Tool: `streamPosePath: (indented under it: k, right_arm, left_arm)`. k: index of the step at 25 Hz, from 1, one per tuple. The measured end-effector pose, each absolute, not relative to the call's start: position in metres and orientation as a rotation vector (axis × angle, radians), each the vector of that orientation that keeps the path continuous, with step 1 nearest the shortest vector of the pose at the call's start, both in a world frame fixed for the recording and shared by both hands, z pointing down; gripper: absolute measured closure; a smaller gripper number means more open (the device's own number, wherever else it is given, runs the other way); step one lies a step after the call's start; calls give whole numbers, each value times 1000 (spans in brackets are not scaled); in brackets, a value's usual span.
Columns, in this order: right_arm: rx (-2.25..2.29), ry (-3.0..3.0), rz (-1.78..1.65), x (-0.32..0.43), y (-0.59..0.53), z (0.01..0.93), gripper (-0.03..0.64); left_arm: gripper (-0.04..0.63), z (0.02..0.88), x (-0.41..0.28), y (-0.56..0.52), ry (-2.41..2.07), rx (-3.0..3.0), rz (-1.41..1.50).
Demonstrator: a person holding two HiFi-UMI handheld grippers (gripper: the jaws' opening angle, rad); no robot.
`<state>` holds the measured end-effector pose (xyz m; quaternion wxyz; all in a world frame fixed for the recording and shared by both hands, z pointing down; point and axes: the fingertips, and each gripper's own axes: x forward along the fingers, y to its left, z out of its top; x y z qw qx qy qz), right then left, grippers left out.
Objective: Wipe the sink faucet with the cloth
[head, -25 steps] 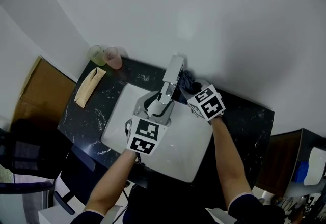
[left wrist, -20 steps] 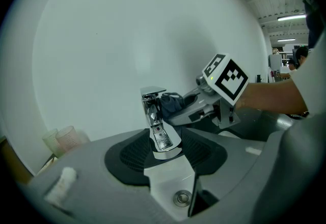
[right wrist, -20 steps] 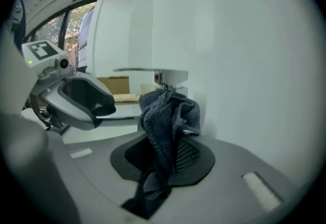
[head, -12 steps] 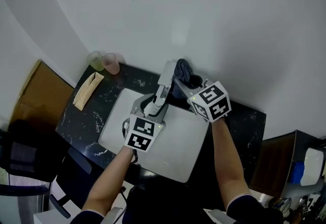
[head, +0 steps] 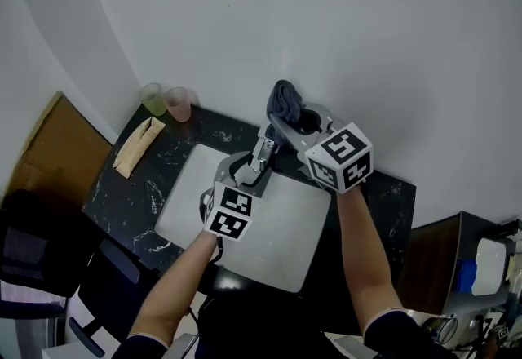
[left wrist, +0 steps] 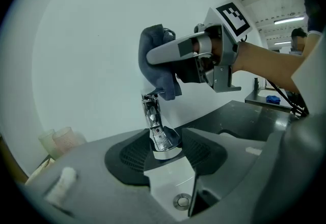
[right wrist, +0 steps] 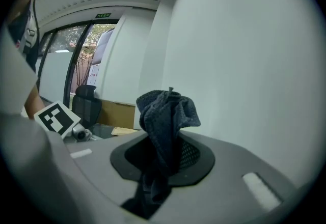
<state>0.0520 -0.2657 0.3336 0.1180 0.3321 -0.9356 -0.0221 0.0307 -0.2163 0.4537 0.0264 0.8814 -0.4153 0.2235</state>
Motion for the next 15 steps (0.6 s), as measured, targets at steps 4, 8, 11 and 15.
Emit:
streamPosePath:
  k: [4, 8, 11, 15]
  right_arm:
    - [987, -2650, -25, 42, -285, 357, 537]
    - [1130, -2558, -35, 55, -313, 363, 537]
    - [1214, -2498, -28, 64, -326, 364, 537]
    - [1275, -2458, 4, 66, -328, 365, 537]
  left_arm:
    - [395, 455, 29, -216, -1224, 2753, 667]
    - [394, 453, 29, -215, -1173, 2793, 634]
    - [394, 452, 30, -214, -1140, 2810, 610]
    - [394, 453, 31, -214, -1089, 2820, 583]
